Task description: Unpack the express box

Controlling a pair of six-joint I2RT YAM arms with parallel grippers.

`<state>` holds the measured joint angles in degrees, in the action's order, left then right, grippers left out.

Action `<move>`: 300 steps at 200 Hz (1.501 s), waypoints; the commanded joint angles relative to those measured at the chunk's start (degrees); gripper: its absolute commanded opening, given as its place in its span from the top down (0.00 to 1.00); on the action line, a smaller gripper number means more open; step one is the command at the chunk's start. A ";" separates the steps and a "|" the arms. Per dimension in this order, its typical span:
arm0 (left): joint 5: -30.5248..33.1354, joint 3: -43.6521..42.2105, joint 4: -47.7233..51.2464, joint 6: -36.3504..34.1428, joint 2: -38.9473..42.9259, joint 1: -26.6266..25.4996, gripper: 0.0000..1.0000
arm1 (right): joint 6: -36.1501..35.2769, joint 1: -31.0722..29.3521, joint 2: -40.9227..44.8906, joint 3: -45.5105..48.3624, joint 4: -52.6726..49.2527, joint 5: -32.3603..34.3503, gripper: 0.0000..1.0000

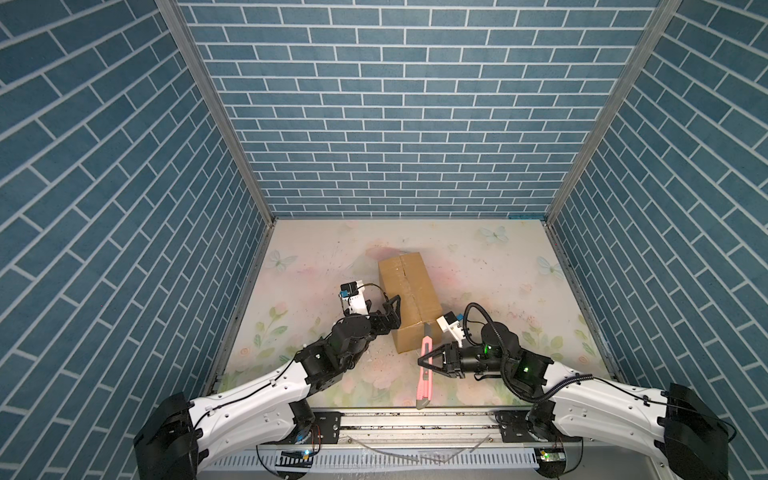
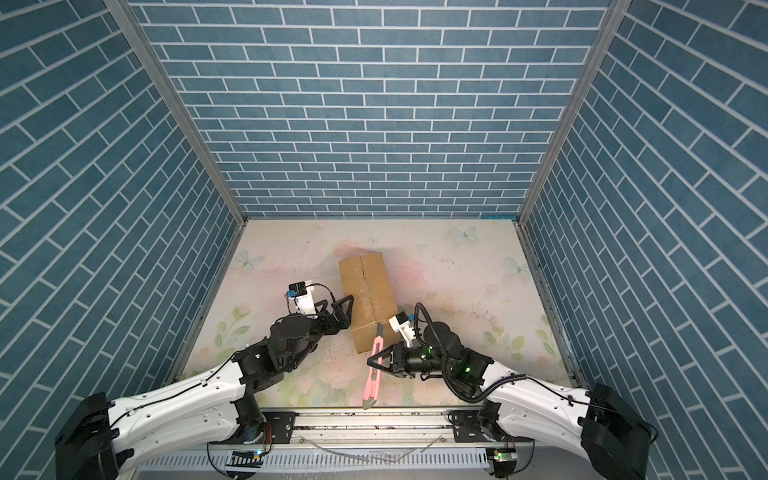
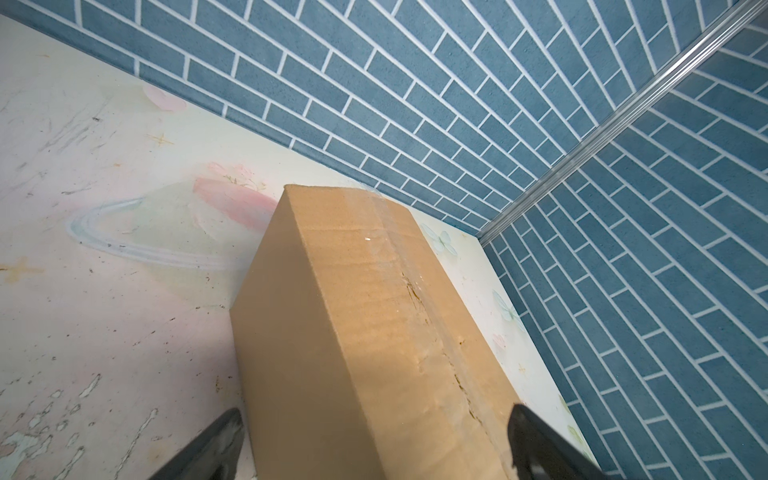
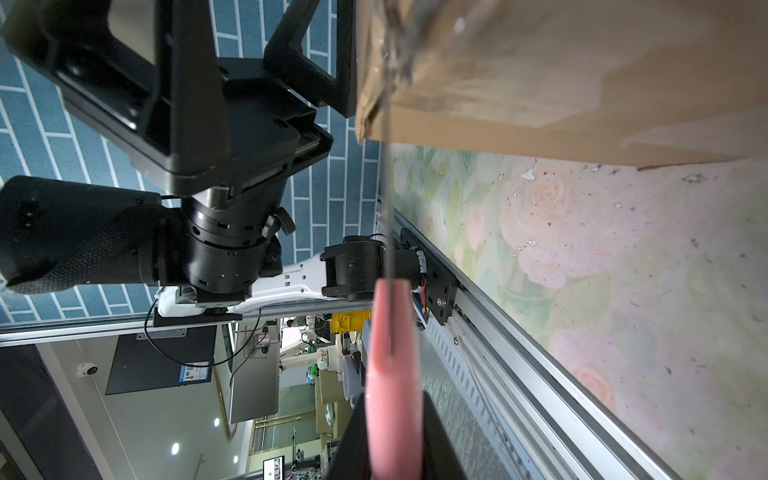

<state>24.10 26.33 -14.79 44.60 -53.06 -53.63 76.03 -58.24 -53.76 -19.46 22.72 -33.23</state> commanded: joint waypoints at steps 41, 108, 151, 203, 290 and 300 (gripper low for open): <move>-0.28 -1.17 -0.69 0.51 -0.17 0.28 0.01 | 0.21 -0.25 0.06 -0.60 4.23 0.36 1.00; -0.37 -1.19 -1.19 0.77 -0.67 0.28 0.00 | 0.78 -0.39 -0.73 0.34 6.25 -0.01 1.00; -0.54 -1.06 -1.19 0.83 -0.80 0.28 0.00 | 1.60 -0.40 -0.40 1.85 7.95 0.45 1.00; -2.50 1.81 5.06 2.62 0.08 0.34 0.00 | -1.33 -0.71 2.40 0.09 1.01 0.63 1.00; -28.46 24.44 31.38 -5.89 0.54 7.39 0.04 | -21.52 5.12 4.02 -23.03 -35.51 -2.13 1.00; -33.90 25.58 29.27 -6.25 -1.08 9.71 0.07 | -23.03 8.20 1.85 -25.63 -37.02 -4.69 1.00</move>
<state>6.09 49.71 12.21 41.52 -51.09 -48.62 60.16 -54.94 -48.27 -39.35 -6.15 -33.93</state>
